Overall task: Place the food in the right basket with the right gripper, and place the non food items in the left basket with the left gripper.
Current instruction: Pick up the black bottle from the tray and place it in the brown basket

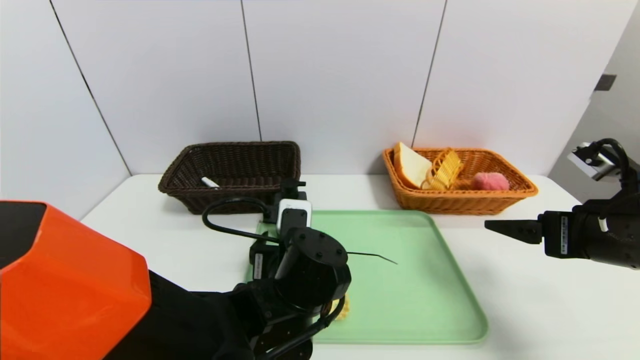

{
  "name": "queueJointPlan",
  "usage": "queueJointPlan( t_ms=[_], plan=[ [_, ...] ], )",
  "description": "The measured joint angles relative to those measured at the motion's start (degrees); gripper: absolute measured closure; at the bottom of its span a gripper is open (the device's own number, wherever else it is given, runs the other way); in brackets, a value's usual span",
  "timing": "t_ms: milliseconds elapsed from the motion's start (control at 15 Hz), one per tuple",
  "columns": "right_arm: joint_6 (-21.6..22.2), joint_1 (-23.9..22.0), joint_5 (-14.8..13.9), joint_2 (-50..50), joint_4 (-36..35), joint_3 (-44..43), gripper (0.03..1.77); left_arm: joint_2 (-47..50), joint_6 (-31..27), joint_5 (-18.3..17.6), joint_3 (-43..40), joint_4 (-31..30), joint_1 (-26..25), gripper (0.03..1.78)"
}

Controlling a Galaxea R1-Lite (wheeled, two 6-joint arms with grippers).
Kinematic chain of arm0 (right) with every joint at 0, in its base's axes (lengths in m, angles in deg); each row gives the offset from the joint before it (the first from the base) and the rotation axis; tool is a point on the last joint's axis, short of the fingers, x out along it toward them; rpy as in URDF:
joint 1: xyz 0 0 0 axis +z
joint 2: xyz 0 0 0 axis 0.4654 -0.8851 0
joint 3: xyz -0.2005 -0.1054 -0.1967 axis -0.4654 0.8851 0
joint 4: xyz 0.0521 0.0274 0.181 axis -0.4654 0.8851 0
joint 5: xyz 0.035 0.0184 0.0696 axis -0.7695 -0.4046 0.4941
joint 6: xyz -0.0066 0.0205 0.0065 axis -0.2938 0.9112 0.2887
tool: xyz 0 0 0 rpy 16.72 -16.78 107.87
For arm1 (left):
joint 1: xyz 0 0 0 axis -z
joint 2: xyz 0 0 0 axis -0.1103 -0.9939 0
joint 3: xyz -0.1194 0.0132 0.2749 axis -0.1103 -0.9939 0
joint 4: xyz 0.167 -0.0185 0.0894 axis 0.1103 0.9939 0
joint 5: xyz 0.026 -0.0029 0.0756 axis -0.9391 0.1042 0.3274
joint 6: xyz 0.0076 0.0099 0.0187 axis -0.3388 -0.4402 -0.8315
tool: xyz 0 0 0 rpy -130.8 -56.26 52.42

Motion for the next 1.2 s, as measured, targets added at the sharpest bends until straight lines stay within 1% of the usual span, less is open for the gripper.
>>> queueJointPlan(
  t_ms=[67, 200, 467, 533, 800, 1200],
  plan=[
    [0.02, 0.02, 0.09, 0.02, 0.07, 0.06, 0.09, -0.50, -1.11, 0.02, 0.18, -1.99, -0.06, 0.12],
    [0.05, 0.02, 0.13, 0.11, 0.02, 0.13, 0.09, -1.96, -4.96, 0.06, 0.30, -8.22, -0.59, 0.12],
    [0.15, 0.00, 0.28, 0.17, 0.11, 0.22, 0.09, -6.01, -15.38, 0.26, -0.87, -24.20, -2.43, 0.12],
    [0.20, -0.02, 0.30, 0.17, 0.13, 0.22, 0.09, -6.67, -17.10, 0.83, -1.63, -26.71, -2.57, 0.12],
    [0.15, -0.05, 0.38, 0.16, -0.09, 0.37, 0.09, -7.64, -17.58, 1.38, -2.84, -27.40, -2.90, 0.12],
    [0.13, 0.02, 0.38, 0.50, 0.07, 0.66, 0.09, -9.42, -17.58, 1.30, -1.85, -27.59, -5.55, 0.12]
  ],
)
